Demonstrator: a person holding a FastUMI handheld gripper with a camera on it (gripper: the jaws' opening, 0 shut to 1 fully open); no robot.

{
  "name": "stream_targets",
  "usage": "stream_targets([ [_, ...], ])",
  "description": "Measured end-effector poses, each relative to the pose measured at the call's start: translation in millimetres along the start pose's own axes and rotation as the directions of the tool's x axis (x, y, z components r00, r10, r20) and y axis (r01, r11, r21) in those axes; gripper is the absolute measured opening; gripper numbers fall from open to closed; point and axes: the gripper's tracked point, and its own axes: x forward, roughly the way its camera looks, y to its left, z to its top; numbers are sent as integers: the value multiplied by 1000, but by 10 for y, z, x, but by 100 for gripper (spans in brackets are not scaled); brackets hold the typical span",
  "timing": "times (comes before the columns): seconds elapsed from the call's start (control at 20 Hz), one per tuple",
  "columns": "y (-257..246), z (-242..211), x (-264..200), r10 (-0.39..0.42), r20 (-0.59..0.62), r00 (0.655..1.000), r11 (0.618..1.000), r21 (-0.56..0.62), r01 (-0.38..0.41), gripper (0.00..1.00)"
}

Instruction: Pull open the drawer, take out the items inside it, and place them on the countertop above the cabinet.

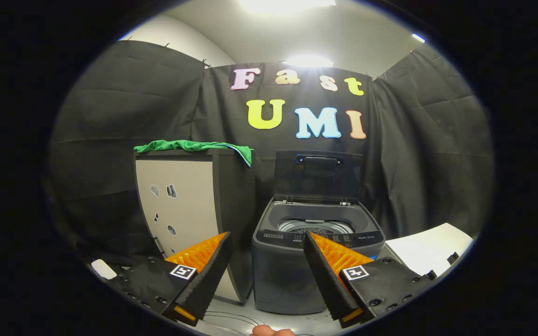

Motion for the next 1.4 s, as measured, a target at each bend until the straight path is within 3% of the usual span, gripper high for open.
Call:
stream_targets([
  [0.45, -12, 116, 4, 0, 12, 1000, 1000, 4, 0, 98],
  [0.65, 182, 295, 61, 82, 10, 997, 994, 67, -82, 97],
  [1.0, 615, 1259, 397, 223, 63, 973, 975, 10, -224, 97],
  [1.25, 1192, 2083, 629, 336, 52, 941, 937, 86, -339, 97],
  [1.4, 1598, 2437, 904, 396, -23, 918, 911, 137, -390, 97],
])
